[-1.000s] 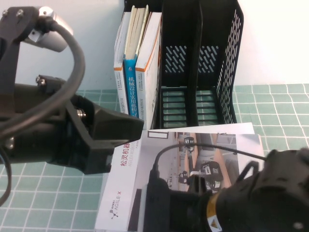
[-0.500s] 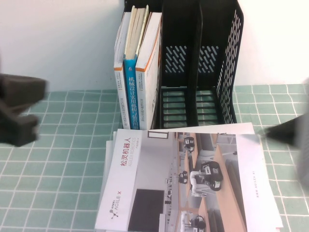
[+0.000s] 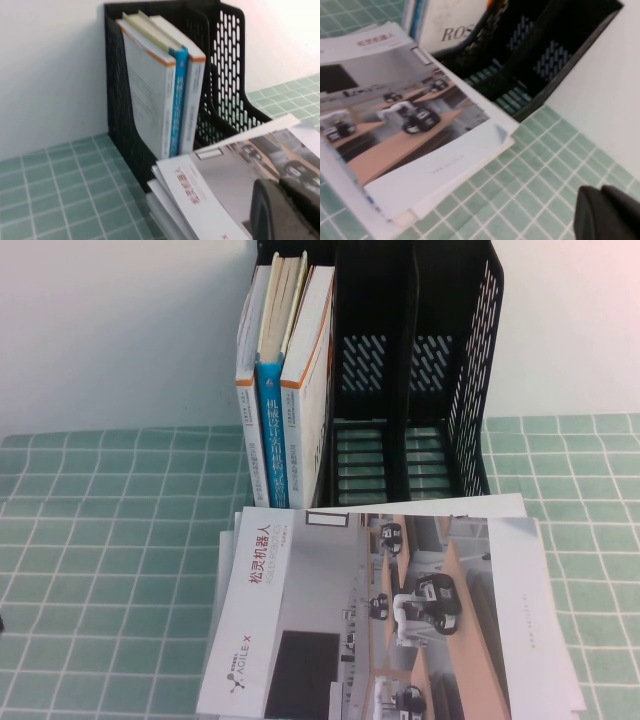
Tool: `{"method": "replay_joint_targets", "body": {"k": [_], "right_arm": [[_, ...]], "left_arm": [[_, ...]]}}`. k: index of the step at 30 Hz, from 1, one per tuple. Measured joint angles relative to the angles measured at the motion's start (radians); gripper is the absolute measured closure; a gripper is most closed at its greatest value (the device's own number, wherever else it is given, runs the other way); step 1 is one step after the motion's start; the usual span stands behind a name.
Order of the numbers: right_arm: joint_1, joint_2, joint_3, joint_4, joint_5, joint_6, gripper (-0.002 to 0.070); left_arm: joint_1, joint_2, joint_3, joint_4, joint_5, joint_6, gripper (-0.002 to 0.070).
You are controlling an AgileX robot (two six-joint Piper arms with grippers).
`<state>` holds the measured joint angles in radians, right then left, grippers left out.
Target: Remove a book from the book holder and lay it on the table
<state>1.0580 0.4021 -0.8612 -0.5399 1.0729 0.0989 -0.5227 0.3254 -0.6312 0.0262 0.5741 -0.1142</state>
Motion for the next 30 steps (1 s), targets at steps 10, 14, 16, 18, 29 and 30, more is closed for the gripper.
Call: {"method": "replay_joint_targets", "body": {"k": [10,14,16,18,29,30], "right_arm": [[0.000,-0.188,0.521,0.076,-0.342,0.197,0.0674],[0.000,-0.192,0.587,0.107,-0.411,0.216,0.0675],[0.000,-0.193,0.601,0.119,-0.422,0.219,0.0675],[0.000,-0.194,0.609,0.125,-0.426,0.219,0.0675],[0.000,-0.194,0.616,0.127,-0.436,0.222,0.0675],[0.000,-0.194,0.617,0.127,-0.436,0.222,0.0675]], "left_arm": [[0.000,-0.121,0.286,-0.066,-0.110,0.000,0.0678],[0.000,-0.121,0.343,-0.068,-0.115,0.000,0.0678],[0.000,-0.121,0.373,-0.068,-0.115,0.000,0.0678],[0.000,-0.121,0.400,-0.068,-0.116,0.000,0.0678],[0.000,-0.144,0.514,-0.070,-0.126,0.000,0.0678],[0.005,-0.161,0.518,-0.070,-0.128,0.000,0.0678]]}}
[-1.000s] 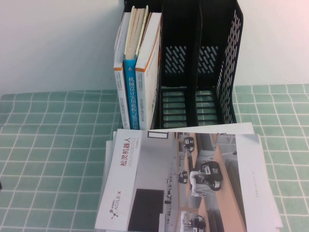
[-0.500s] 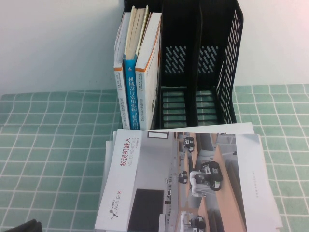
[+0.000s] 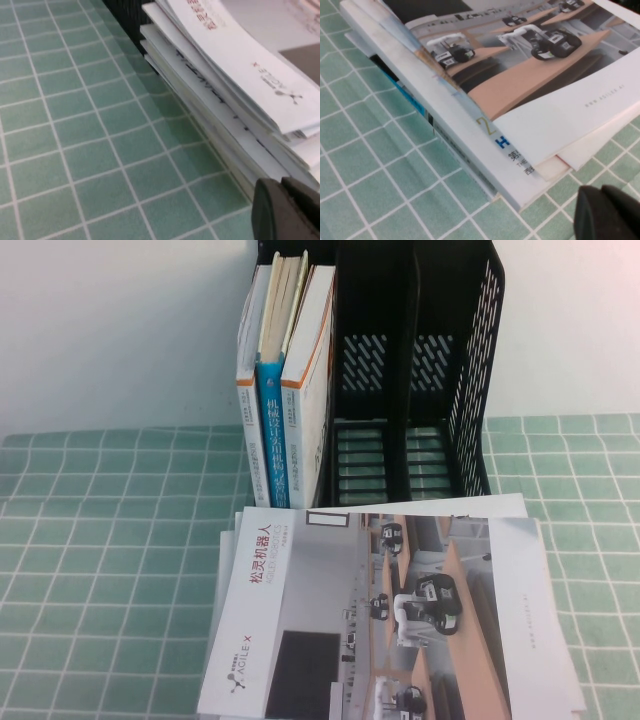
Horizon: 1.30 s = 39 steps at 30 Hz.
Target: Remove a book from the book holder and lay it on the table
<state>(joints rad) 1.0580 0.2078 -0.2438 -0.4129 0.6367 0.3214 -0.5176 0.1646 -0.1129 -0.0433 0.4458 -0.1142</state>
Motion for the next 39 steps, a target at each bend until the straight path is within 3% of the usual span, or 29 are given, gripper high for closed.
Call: {"method": "replay_joint_targets", "body": {"k": [3,10,14,21,39], "right_arm": [[0.000,0.000,0.001,0.000,0.000,0.000,0.0675],[0.000,0.000,0.003,0.000,-0.002,0.000,0.0675],[0.000,0.000,0.004,0.002,-0.004,0.000,0.0676],[0.000,0.000,0.004,0.006,-0.004,0.000,0.0676],[0.000,0.000,0.004,0.008,-0.004,0.000,0.0676]], "left_arm": [[0.063,-0.050,0.019,-0.002,-0.007,0.000,0.0678],[0.332,-0.173,0.053,0.043,-0.006,-0.048,0.0678],[0.421,-0.177,0.110,0.023,-0.020,-0.048,0.0678],[0.439,-0.177,0.128,-0.009,-0.074,0.056,0.0678],[0.440,-0.177,0.131,-0.014,-0.085,0.080,0.0678]]}}
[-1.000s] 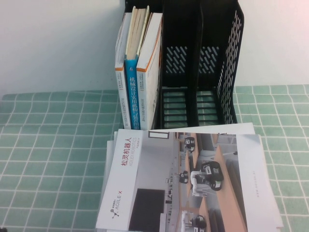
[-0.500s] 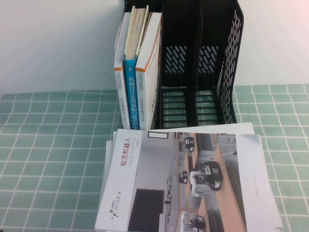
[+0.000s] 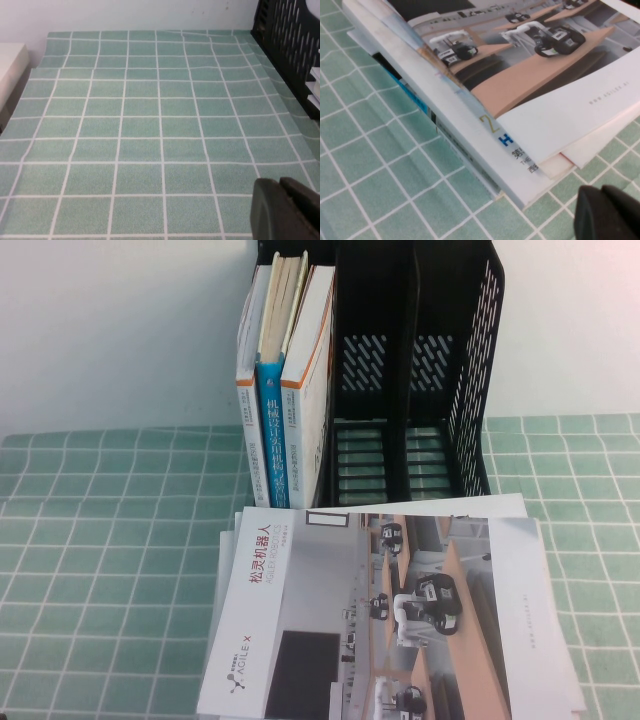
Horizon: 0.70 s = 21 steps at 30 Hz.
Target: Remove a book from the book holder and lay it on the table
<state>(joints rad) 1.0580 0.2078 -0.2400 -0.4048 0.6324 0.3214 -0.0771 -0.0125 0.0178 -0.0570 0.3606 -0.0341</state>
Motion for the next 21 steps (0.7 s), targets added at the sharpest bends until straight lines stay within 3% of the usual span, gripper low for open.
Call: {"method": "replay_joint_targets", "body": {"k": [15,18,21], "right_arm": [[-0.024,0.000,0.000,-0.039,0.002,0.032,0.0678],[-0.143,0.000,0.000,-0.040,-0.012,0.034,0.0678],[-0.334,-0.017,0.000,0.013,-0.044,-0.025,0.0678]], "left_arm": [[0.000,0.000,0.000,-0.002,-0.002,0.000,0.0678],[0.000,0.000,0.000,-0.002,-0.002,0.000,0.0678],[0.000,0.000,0.000,-0.004,-0.002,0.000,0.0678]]}}
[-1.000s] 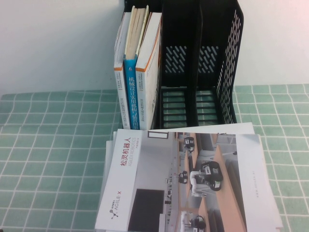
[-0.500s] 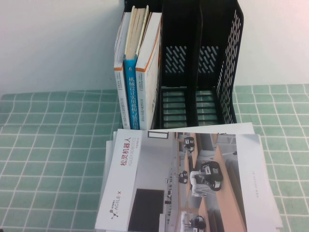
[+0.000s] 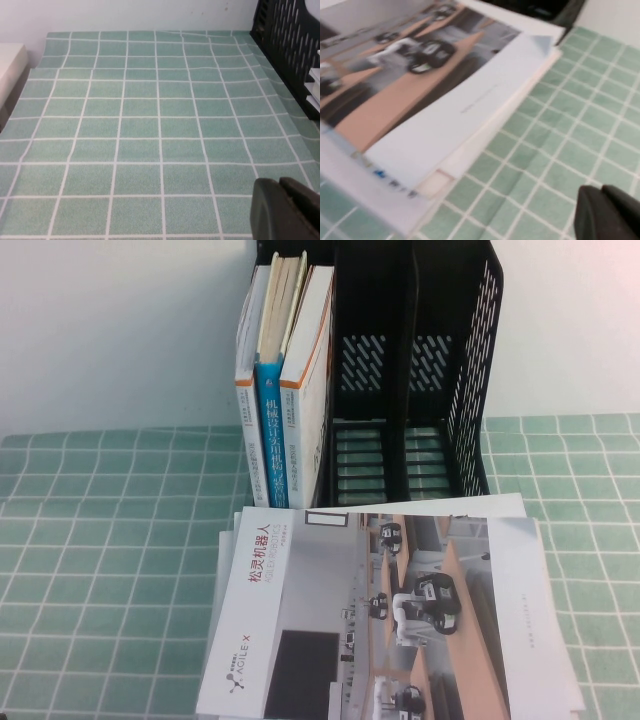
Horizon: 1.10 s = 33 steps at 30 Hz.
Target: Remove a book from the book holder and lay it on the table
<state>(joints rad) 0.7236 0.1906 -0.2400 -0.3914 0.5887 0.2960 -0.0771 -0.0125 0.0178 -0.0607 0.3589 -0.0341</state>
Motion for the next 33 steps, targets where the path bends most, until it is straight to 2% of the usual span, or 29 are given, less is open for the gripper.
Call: {"method": "replay_joint_targets", "body": {"k": [7,10,14,21,33], "right_arm": [[-0.507,-0.149,0.002,0.242,-0.094,-0.451,0.0678],[-0.650,-0.197,0.030,0.270,-0.131,-0.484,0.0678],[-0.776,-0.203,0.125,0.272,-0.208,-0.412,0.0678],[-0.825,-0.203,0.261,0.266,-0.250,-0.361,0.0678],[-0.825,-0.203,0.266,0.265,-0.219,-0.353,0.0678]], "left_arm": [[0.000,0.000,0.000,0.000,0.000,0.000,0.0678],[0.000,0.000,0.000,0.000,0.000,-0.002,0.0678],[0.000,0.000,0.000,0.000,0.000,-0.002,0.0678],[0.000,0.000,0.000,0.000,0.000,-0.002,0.0678],[0.000,0.000,0.000,0.000,-0.002,-0.002,0.0677]]}}
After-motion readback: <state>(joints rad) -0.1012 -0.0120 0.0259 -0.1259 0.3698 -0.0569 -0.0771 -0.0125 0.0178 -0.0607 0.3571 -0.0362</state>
